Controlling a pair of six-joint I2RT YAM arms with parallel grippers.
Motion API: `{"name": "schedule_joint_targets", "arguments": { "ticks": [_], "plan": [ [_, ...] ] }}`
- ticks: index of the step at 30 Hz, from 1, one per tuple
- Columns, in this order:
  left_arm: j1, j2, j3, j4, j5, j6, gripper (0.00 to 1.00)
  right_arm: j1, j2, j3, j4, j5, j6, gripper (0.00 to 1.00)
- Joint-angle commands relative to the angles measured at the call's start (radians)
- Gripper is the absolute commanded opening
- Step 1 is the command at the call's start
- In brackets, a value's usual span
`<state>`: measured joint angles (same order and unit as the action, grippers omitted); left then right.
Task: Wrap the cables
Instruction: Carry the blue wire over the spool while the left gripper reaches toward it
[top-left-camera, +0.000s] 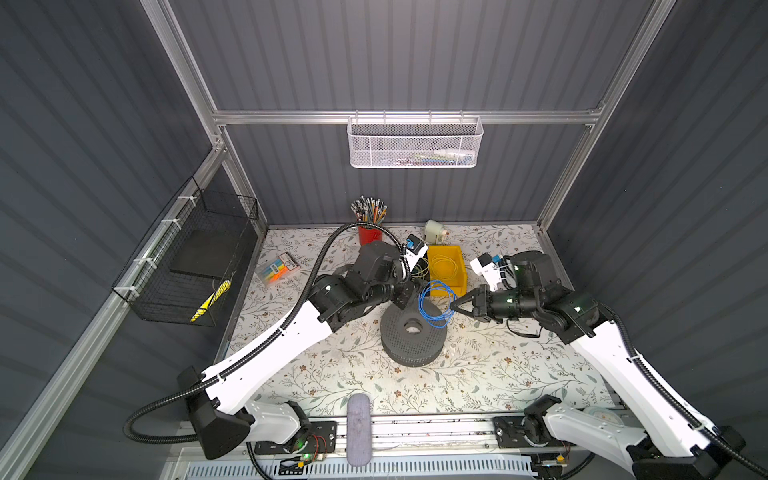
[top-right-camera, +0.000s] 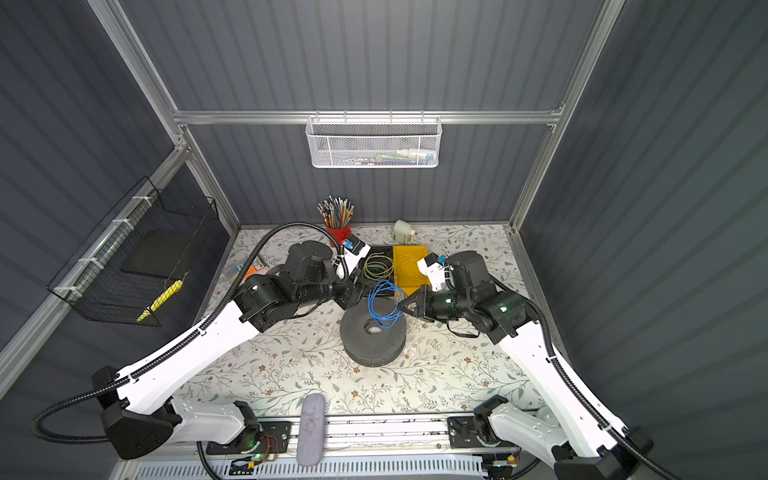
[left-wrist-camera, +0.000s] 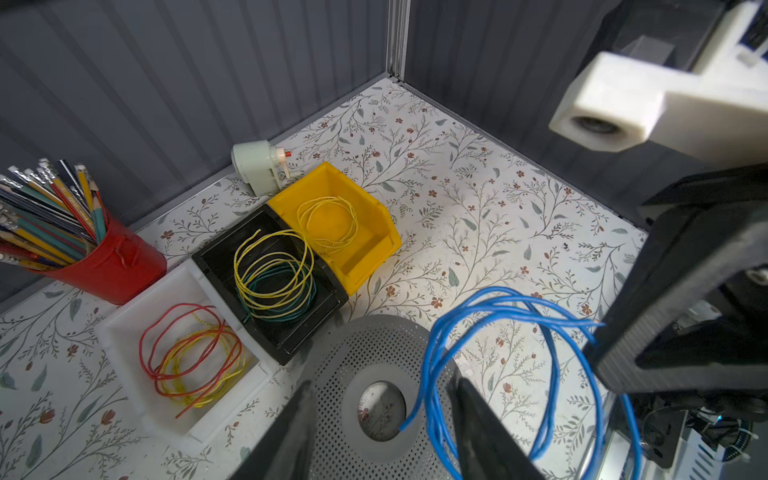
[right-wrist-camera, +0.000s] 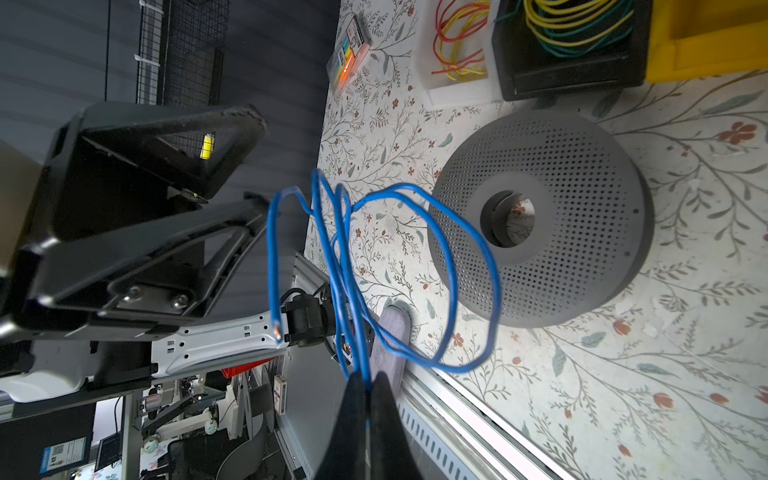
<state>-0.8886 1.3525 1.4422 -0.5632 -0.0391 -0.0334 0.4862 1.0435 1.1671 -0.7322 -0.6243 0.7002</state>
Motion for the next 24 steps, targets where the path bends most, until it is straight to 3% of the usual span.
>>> {"name": "schedule_joint_targets", "arguments": {
  "ticks": [1,8,24],
  "plan": [
    [0.001,-0.012,0.015,0.006,-0.004,0.028,0.54,0.006,0.007,-0.009,0.006,-0.026,0.005,0.0],
    [0.001,-0.034,0.008,-0.048,0.041,0.047,0.56,0.006,0.028,-0.037,0.058,-0.061,0.028,0.0],
    [0.001,0.008,-0.012,-0.073,0.014,0.083,0.54,0.004,0.064,-0.02,0.079,-0.111,0.047,0.0]
  ]
}}
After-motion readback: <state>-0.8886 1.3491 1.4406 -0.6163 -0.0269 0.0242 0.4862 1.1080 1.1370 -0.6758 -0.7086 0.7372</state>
